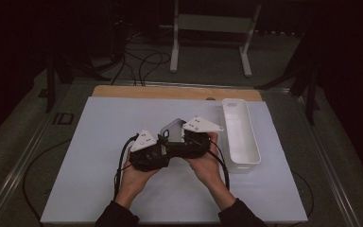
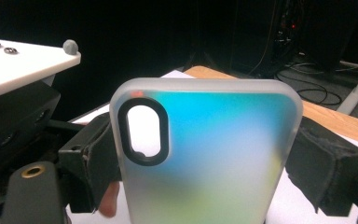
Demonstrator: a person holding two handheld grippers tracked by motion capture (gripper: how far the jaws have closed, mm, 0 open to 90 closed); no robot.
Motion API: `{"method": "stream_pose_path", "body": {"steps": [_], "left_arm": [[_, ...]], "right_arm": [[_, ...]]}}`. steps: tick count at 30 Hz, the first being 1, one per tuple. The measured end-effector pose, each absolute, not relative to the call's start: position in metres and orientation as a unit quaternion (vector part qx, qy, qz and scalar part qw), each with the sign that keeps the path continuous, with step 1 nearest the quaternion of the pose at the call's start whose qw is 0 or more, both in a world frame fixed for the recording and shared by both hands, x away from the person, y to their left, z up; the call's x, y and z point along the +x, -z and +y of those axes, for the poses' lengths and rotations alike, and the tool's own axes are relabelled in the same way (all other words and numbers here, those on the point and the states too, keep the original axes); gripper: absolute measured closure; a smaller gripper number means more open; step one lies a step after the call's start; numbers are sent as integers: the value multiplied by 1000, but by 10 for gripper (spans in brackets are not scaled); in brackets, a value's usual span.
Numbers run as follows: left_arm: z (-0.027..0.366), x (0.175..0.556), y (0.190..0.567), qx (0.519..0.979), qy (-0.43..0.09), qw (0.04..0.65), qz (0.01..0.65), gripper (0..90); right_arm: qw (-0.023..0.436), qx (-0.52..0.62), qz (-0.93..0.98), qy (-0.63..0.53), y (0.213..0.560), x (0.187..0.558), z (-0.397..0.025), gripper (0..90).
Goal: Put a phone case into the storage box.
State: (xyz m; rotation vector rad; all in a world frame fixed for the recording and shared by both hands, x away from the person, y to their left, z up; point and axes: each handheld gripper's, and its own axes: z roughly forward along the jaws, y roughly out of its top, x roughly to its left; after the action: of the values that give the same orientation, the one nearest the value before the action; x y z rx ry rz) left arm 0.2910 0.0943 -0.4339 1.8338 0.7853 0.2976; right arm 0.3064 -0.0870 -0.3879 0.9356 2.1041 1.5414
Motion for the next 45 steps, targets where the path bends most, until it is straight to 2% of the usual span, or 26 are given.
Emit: {"method": "stream_pose_path", "body": {"steps": [5, 8, 9, 12, 23, 45], "left_arm": [[101, 291, 435, 758, -144, 528, 354, 167], [109, 291, 435, 749, -159, 527, 369, 144], [113, 291, 436, 746, -162, 529, 370, 83], [120, 289, 435, 744, -166, 534, 365, 25], [143, 282, 439, 726, -227, 528, 378, 2], [196, 268, 462, 724, -252, 500, 402, 1]], "right_arm": [[182, 334, 745, -548, 389, 307, -88, 167], [183, 335, 745, -548, 389, 307, -88, 167], [182, 335, 745, -547, 389, 307, -88, 167], [182, 334, 746, -546, 389, 307, -89, 167], [179, 341, 743, -548, 388, 310, -94, 167], [192, 342, 744, -541, 382, 313, -99, 167]]}}
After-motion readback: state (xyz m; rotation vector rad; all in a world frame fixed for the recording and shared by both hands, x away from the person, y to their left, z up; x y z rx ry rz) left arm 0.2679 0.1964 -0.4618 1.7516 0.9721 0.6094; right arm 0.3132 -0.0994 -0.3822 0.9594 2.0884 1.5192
